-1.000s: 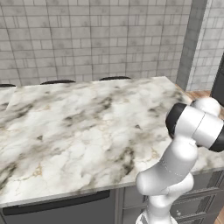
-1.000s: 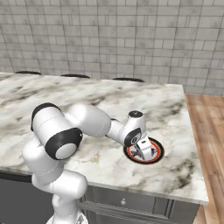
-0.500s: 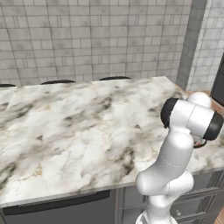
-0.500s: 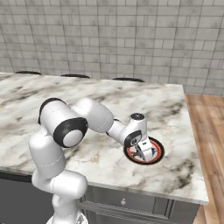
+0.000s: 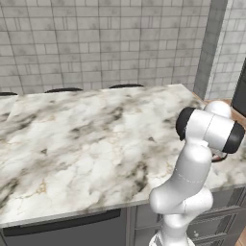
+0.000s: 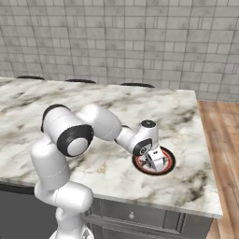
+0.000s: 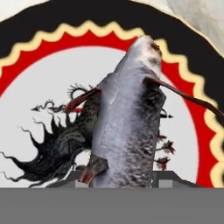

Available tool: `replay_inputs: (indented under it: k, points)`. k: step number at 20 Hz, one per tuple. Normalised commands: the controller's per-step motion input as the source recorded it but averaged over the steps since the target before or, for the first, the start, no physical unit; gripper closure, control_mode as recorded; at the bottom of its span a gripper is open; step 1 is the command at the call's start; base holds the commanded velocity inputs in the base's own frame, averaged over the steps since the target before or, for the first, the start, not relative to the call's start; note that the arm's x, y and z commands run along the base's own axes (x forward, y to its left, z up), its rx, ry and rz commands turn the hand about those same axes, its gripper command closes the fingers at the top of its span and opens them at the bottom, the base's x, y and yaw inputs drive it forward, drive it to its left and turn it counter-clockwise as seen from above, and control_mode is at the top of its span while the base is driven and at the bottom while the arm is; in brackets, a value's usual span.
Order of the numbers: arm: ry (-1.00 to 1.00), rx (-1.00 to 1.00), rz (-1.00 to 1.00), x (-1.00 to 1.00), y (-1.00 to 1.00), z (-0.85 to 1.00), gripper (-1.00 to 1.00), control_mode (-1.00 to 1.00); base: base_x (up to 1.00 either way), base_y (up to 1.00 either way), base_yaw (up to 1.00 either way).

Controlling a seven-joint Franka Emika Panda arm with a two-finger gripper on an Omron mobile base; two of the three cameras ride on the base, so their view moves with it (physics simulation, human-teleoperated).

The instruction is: Place the fish on the bottom rack of the oven, and slide the tray back inside. Close the oven door.

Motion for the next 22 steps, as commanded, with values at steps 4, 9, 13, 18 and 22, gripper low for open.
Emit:
replay_inputs:
  k: [4, 9, 13, 18, 22]
  points:
    - [-0.11, 0.0, 0.0, -0.13, 0.0, 0.09, 1.0, -1.0, 0.0, 0.0, 0.0]
    - [-0.14, 0.0, 0.0, -0.3, 0.05, 0.56, 1.0, -1.0, 0.0, 0.0, 0.0]
    - [-0.1, 0.0, 0.0, -0.62, 0.15, 1.0, 1.0, -1.0, 0.0, 0.0, 0.0]
    - [0.0, 0.0, 0.07, -0.69, 0.16, 1.0, 1.0, -1.0, 0.0, 0.0, 0.0]
    - [0.05, 0.0, 0.18, -0.49, 0.5, 1.0, 1.0, -1.0, 0.0, 0.0, 0.0]
